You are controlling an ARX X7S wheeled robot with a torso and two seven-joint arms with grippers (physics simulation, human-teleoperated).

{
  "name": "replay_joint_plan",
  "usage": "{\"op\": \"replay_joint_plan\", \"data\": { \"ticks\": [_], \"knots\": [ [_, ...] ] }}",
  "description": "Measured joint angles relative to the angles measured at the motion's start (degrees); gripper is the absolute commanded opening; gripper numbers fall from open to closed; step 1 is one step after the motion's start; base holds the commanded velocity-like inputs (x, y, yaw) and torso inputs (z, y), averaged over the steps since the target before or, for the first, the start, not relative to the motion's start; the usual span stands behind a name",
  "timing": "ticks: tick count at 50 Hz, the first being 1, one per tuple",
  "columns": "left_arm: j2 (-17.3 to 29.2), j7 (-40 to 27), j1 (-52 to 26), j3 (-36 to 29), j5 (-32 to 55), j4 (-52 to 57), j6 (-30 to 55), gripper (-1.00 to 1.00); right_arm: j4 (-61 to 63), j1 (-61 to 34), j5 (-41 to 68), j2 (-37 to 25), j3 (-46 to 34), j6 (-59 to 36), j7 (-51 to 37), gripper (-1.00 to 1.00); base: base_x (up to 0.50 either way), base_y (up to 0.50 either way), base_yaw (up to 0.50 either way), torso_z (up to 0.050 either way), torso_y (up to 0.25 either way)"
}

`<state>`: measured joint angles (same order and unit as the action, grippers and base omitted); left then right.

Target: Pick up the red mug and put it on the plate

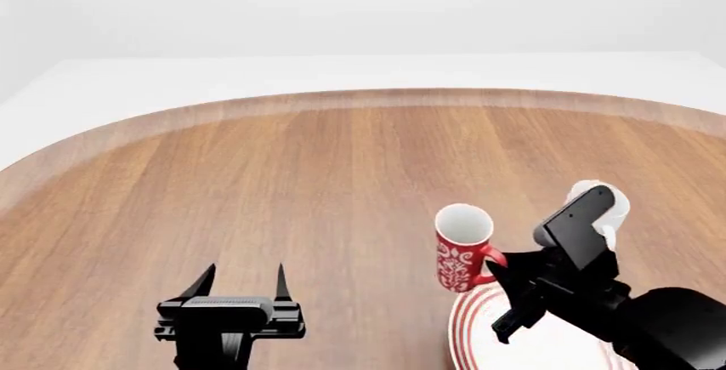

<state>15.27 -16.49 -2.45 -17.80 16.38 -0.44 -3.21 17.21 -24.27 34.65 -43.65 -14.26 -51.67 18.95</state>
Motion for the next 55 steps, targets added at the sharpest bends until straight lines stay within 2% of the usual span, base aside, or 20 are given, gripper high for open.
{"op": "replay_joint_plan", "data": {
  "ticks": [22, 55],
  "knots": [
    [0.23, -0.26, -0.27, -0.30, 0.37, -0.41, -0.31, 1.00, -2.65, 10.72, 4.23, -1.78, 12.11, -1.53, -5.70, -1.00, 0.00, 0.00, 0.00, 0.000, 0.000],
    [0.57, -0.65, -0.43, -0.89, 0.68, -0.88, -0.77, 1.00, -13.95, 15.98, 3.06, 0.44, 15.44, 2.31, -6.41, -1.00, 0.00, 0.00, 0.00, 0.000, 0.000]
  ]
}}
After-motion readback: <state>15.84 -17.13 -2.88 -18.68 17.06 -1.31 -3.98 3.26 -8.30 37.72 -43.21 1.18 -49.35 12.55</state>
